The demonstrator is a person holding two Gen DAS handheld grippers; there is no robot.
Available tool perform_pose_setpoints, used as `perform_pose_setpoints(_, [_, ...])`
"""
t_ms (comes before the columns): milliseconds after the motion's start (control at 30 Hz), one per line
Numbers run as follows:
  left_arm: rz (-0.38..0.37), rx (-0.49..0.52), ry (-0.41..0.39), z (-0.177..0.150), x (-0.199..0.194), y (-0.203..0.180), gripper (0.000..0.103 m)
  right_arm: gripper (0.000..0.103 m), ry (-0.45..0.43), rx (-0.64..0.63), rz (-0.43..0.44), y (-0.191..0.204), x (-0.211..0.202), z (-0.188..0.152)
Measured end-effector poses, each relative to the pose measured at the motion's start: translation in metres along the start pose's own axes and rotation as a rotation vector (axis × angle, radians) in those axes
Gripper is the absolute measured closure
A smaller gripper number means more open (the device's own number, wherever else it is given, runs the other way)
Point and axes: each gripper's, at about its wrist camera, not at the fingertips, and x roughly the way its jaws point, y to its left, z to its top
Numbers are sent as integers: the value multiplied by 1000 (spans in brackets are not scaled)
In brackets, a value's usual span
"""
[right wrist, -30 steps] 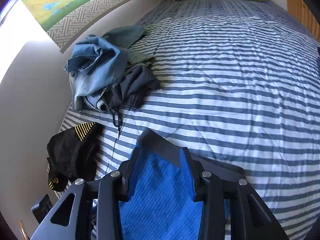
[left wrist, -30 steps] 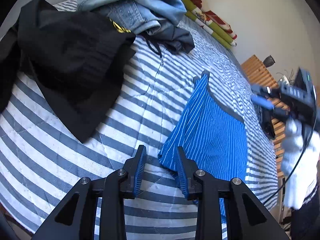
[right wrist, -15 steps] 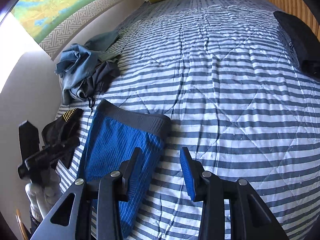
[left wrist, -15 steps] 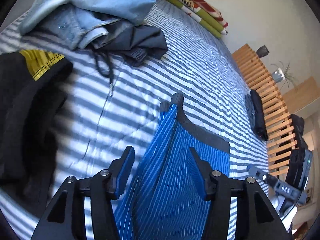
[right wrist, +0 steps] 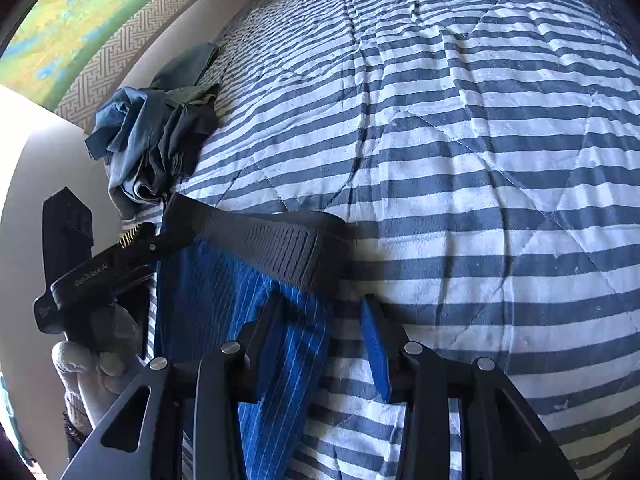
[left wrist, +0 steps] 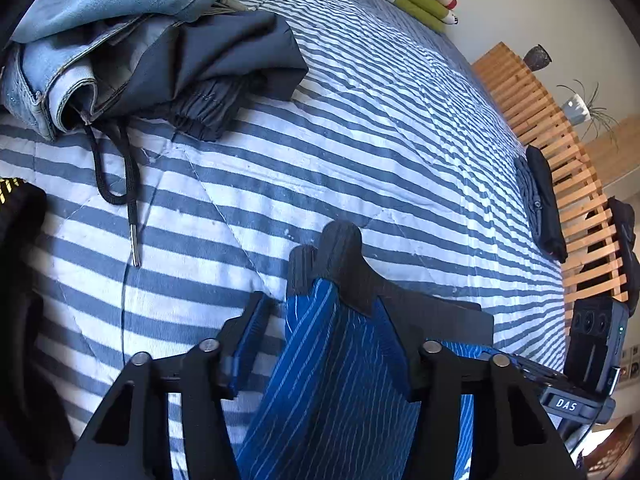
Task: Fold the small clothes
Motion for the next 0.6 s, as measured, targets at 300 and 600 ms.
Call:
perform_pose_setpoints(300, [20, 17, -14, 6, 8, 0, 89, 71, 16, 19, 77, 3, 9, 14])
perform_pose_setpoints(600, [-24, 2, -66, 0, -14, -2, 94, 94, -36, -29, 86, 17, -6, 10])
